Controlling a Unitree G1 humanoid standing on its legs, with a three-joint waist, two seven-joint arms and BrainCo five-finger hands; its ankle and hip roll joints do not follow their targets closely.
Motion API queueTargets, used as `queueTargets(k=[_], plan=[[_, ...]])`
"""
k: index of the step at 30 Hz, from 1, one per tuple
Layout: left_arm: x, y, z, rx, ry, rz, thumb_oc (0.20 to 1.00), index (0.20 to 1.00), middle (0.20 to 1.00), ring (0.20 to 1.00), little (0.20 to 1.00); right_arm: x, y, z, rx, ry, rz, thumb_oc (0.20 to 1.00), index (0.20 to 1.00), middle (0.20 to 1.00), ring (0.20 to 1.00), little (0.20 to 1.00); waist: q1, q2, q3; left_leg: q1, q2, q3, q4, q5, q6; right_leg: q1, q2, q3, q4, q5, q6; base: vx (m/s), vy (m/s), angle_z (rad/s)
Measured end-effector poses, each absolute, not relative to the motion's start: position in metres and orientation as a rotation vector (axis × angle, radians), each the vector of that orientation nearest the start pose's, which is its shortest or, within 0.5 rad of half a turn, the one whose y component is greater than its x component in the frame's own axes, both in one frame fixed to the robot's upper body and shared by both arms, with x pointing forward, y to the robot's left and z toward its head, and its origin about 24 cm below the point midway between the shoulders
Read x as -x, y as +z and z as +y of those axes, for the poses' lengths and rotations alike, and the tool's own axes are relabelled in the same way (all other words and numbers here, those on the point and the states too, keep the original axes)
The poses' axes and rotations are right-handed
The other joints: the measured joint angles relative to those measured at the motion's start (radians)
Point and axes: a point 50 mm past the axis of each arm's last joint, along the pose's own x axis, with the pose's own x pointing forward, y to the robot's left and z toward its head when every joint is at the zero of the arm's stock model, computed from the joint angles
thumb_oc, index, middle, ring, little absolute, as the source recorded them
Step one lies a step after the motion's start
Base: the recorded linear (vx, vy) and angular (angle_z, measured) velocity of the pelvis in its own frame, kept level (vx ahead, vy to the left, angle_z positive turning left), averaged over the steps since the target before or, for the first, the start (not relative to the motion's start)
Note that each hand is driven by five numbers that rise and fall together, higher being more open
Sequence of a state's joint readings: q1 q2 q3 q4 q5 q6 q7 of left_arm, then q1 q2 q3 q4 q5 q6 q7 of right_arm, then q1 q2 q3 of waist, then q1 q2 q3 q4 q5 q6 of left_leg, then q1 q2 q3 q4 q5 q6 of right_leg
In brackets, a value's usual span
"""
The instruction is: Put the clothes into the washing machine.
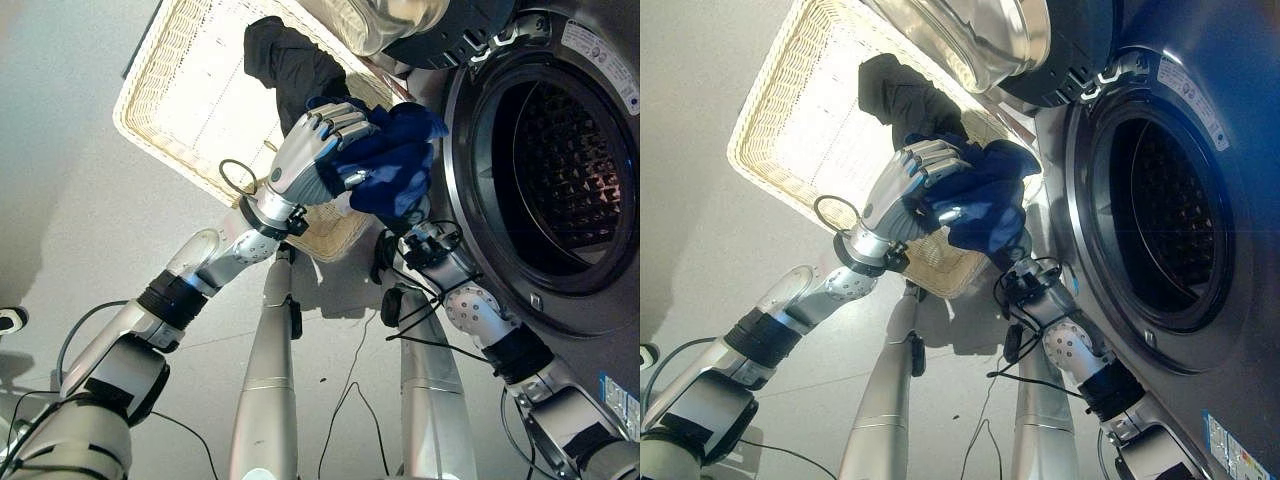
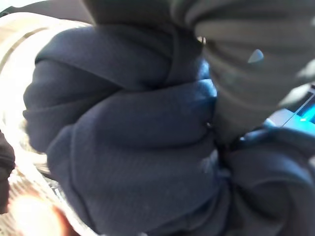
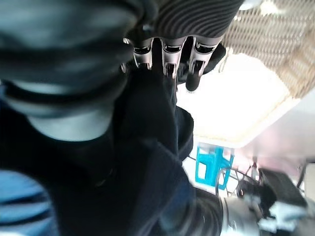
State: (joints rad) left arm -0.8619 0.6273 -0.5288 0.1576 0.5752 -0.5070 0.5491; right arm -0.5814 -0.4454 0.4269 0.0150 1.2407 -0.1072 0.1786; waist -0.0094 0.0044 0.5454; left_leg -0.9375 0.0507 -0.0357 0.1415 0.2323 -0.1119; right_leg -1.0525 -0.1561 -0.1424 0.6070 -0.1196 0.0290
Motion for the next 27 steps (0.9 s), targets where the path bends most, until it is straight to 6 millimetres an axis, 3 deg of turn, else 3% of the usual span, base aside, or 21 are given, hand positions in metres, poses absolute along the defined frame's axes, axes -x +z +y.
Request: queueTargets(k=[16,17,18,19,20,27], plan=[[-0.3011,0.2498,0.0865,-0.995,-0.209,-1.389,0.200,0.200,0.200,0.200,0.200,-0.3113,0.1818,-0.0992,-0.697,0.742,-0.309,0.200,0.200,0.200,0.200,0.200,0.000,0.000,0.000,-0.001,-0.003,-0.002,-0.002,0.000,0.000,0.000,-0.004,-0.003,0.000,-0.001,0.001,0.00,0.000,0.00],[-0.3011,0.2498,0.0863,-0.997,-0.212,-1.387,0.325,0.325,0.325,0.325,0.325,-0.3113,0.1816,-0.0993,-0.698,0.741,-0.309,0.200,0.200,0.200,0.200,0.200,0.000,0.000,0.000,-0.001,-0.004,-0.002,-0.002,0.000,0.000,0.000,-0.004,-0.003,0.000,-0.001,0.001,0.00,0.000,0.00],[-0.3011,0.2500,0.0862,-0.999,-0.214,-1.385,0.736,0.736,0.736,0.736,0.736,-0.3113,0.1814,-0.0994,-0.699,0.740,-0.309,0.200,0.200,0.200,0.200,0.200,0.001,0.000,0.000,-0.001,-0.004,-0.002,-0.002,0.000,0.000,0.000,-0.005,-0.003,0.000,-0.001,0.001,0.00,0.000,0.00],[-0.3010,0.2504,0.0863,-0.998,-0.215,-1.385,0.909,0.909,0.909,0.909,0.909,-0.3113,0.1812,-0.0995,-0.701,0.740,-0.308,0.200,0.200,0.200,0.200,0.200,0.001,0.000,0.000,-0.001,-0.004,-0.002,-0.002,0.000,0.000,0.000,-0.005,-0.003,0.000,-0.001,0.001,0.00,0.000,0.00],[-0.3008,0.2506,0.0860,-0.998,-0.218,-1.385,1.000,1.000,1.000,1.000,1.000,-0.3113,0.1811,-0.1000,-0.707,0.738,-0.309,0.200,0.200,0.200,0.200,0.200,0.001,0.000,0.000,-0.001,-0.004,-0.002,-0.002,0.000,0.001,0.000,-0.005,-0.002,0.000,-0.001,0.001,0.00,0.000,0.00],[-0.3001,0.2476,0.0836,-0.946,-0.248,-1.350,1.000,1.000,1.000,1.000,1.000,-0.3116,0.1838,-0.1048,-0.739,0.715,-0.345,0.200,0.200,0.200,0.200,0.200,0.002,0.000,0.000,-0.001,-0.004,-0.001,-0.002,0.001,0.001,0.000,-0.005,-0.002,0.000,0.000,0.000,0.00,0.000,0.00]])
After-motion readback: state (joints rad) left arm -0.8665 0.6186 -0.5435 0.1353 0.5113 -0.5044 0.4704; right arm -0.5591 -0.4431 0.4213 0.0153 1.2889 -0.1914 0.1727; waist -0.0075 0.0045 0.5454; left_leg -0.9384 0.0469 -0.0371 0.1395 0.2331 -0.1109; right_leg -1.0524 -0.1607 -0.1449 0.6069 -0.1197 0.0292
